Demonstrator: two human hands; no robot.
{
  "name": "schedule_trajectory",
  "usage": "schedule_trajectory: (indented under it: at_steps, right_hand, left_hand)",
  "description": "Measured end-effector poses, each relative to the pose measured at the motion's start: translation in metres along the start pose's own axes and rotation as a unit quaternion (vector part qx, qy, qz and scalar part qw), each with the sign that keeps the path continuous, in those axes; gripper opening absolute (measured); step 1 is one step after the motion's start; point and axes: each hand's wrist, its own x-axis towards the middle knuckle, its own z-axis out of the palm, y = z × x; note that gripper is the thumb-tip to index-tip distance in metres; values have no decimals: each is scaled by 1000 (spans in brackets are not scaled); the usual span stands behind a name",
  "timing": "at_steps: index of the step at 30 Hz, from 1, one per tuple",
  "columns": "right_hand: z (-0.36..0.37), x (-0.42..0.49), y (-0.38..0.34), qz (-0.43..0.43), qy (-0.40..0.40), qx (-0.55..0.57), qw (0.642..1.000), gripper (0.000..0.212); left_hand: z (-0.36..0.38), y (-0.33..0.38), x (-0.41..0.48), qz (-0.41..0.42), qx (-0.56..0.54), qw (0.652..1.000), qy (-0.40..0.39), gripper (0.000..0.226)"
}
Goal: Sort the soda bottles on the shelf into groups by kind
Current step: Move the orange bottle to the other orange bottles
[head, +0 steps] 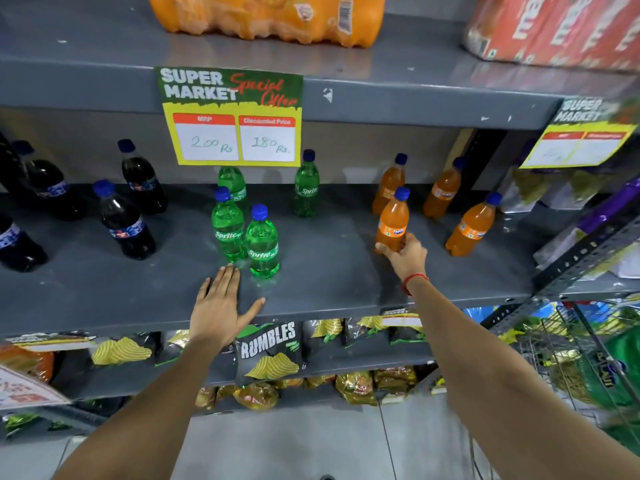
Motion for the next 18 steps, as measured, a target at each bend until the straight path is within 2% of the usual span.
schedule_trajectory:
  at_steps: [7,10,13,18]
  right_hand:
    - [-35,23,24,9,-81,10,997,61]
    - [-35,24,26,10,-88,20,996,69]
    - [-21,16,28,22,-36,59,997,74]
    - [1,9,30,49,72,79,993,62]
  left_hand:
    - [-4,5,-1,-7,2,1000,7,107]
    - [-8,8,-2,-8,-8,1000,11,109]
    - [-11,12,-3,-8,-16,1000,16,111]
    - [-12,14,-3,-11,-9,1000,11,111]
